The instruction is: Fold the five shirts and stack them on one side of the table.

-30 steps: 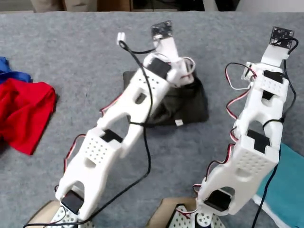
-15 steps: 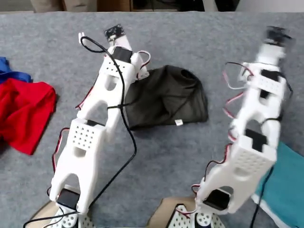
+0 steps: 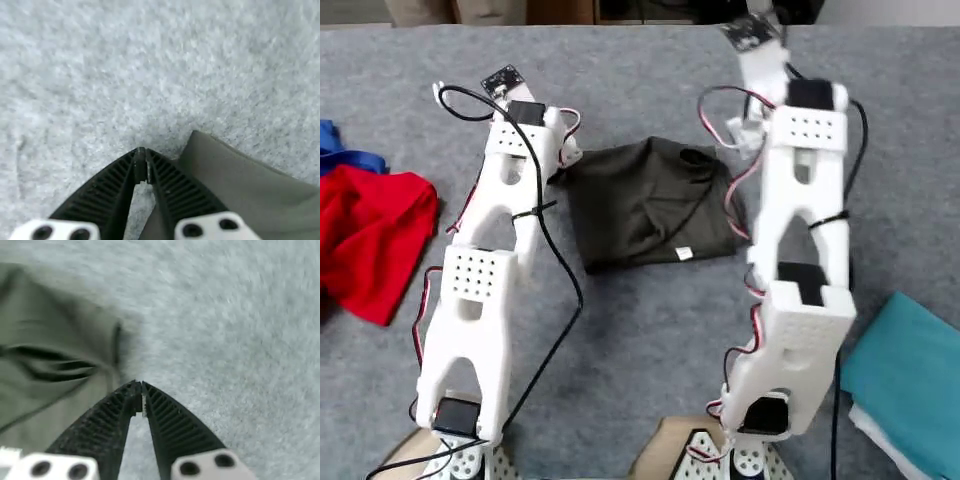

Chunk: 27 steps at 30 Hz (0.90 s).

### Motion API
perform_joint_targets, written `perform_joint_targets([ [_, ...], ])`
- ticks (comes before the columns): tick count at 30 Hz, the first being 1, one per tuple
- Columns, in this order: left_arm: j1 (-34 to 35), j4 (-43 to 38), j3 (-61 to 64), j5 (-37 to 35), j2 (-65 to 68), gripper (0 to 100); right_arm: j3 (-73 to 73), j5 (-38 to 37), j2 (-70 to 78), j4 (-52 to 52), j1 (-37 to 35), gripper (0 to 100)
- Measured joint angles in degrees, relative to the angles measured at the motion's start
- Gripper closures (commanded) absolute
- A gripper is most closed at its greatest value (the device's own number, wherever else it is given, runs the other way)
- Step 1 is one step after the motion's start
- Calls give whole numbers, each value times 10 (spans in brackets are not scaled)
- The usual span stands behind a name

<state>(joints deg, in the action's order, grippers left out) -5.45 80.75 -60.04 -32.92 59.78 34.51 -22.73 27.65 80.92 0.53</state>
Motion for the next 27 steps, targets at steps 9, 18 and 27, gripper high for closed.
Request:
perform_joint_targets([
  [9, 30, 67, -70, 0, 2, 980, 58, -74, 1, 133, -131, 993],
  [18, 160, 37, -107, 0, 21, 980, 62, -105, 107, 108, -166, 994],
  [27, 178, 12, -107, 0, 43, 980, 159, -105, 225, 58, -198, 994],
])
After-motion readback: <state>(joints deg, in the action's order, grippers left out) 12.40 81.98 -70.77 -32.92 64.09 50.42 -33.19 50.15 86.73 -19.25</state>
